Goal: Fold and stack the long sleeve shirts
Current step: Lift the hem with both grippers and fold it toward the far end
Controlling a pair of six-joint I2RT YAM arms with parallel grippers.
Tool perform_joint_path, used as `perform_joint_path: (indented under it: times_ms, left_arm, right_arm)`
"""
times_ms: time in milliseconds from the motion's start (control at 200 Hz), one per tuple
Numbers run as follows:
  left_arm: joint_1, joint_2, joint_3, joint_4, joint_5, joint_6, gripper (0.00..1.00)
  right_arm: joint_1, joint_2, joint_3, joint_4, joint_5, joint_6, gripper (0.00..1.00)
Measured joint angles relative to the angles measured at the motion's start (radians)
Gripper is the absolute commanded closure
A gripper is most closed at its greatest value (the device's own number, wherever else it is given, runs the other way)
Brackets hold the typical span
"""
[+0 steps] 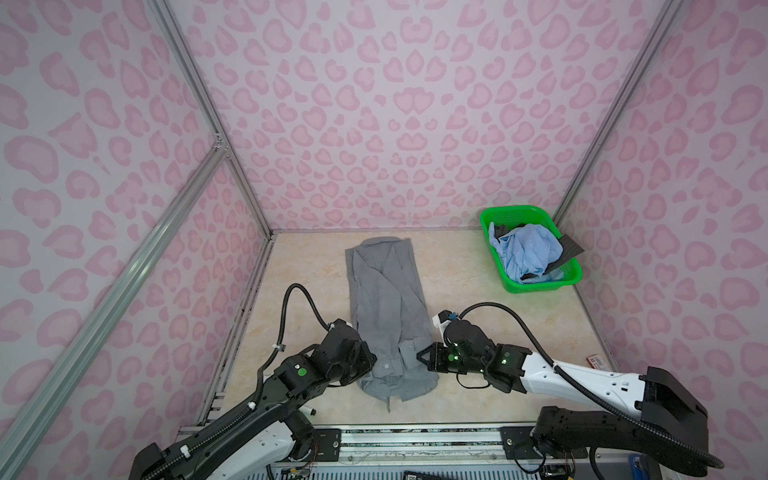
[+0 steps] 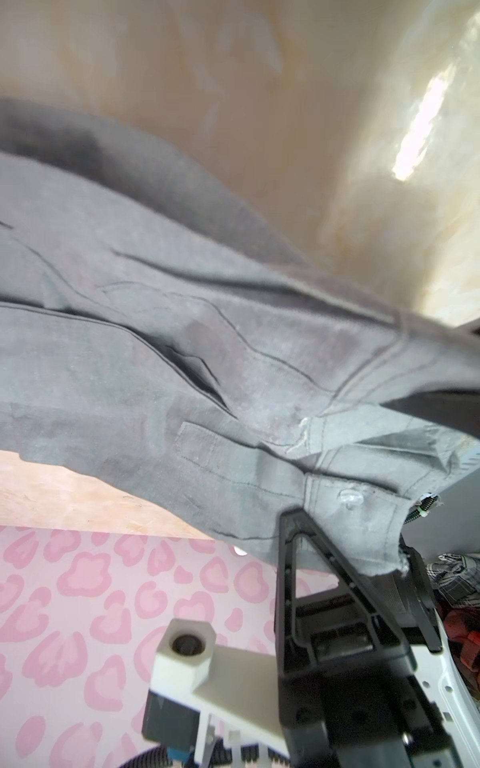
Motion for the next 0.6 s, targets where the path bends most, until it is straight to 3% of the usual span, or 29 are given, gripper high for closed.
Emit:
perform_joint_path:
  times_ms: [260,600]
  left_arm:
    - [0.095,0.082,0.072,-0.026,-0.024,-0.015,0.96]
    - [0.155,0.187,0.115,-0.013,-0.026,-0.023,0.96]
  right_arm:
    - [-0.051,0.021,0.058,-0.018,-0.03,-0.03,1.0]
    - [-0.128,0.123,0.131,-0.018,-0.105,-0.068,1.0]
